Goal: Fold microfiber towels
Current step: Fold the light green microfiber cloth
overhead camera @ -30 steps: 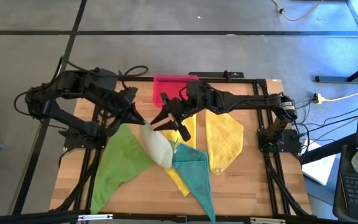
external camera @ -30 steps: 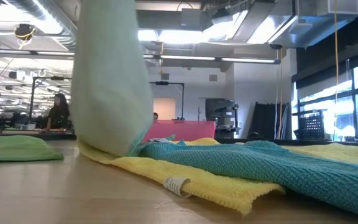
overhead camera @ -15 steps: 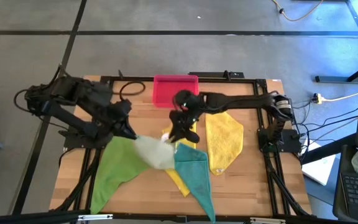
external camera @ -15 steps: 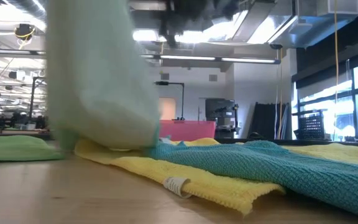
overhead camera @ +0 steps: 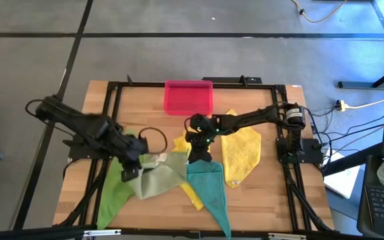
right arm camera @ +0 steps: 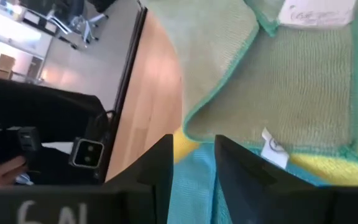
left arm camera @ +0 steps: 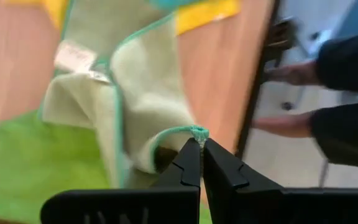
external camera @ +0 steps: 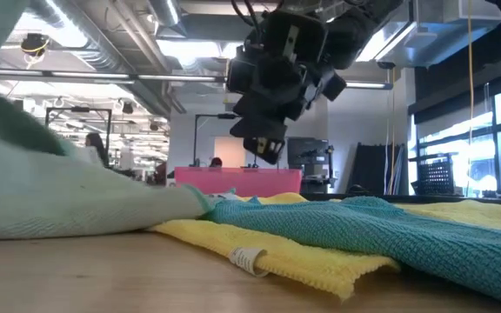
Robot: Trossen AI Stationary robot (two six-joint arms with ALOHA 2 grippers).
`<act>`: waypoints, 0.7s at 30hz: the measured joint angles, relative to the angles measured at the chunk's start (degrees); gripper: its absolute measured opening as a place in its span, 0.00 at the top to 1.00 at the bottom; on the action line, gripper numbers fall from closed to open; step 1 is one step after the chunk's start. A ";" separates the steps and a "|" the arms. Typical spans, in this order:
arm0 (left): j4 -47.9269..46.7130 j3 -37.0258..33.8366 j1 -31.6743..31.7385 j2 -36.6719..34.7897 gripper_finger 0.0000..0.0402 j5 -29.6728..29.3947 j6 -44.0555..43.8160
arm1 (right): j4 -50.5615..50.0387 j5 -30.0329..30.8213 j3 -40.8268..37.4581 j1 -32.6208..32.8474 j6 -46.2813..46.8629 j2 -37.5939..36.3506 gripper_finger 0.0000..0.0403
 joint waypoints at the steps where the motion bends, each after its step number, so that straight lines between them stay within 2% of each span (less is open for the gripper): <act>1: 1.66 -2.30 -0.65 0.00 1.00 -0.26 -1.10 | 0.74 -0.39 0.04 0.00 0.32 0.00 0.70; 6: 10.30 -11.69 -3.44 0.00 1.00 -0.20 -6.89 | 8.71 -1.52 0.20 0.89 4.99 0.00 0.70; 9: 11.93 -14.69 -4.73 0.00 1.00 -0.31 -11.42 | 13.92 1.73 0.25 2.40 8.02 -0.02 0.70; 16: 12.10 -15.73 -7.30 0.00 1.00 -3.09 -18.52 | 17.45 8.43 0.30 6.70 14.25 3.96 0.69; 21: 14.45 -15.75 -7.56 -0.01 1.00 -4.48 -21.67 | 23.98 11.63 0.28 8.07 23.18 8.25 0.61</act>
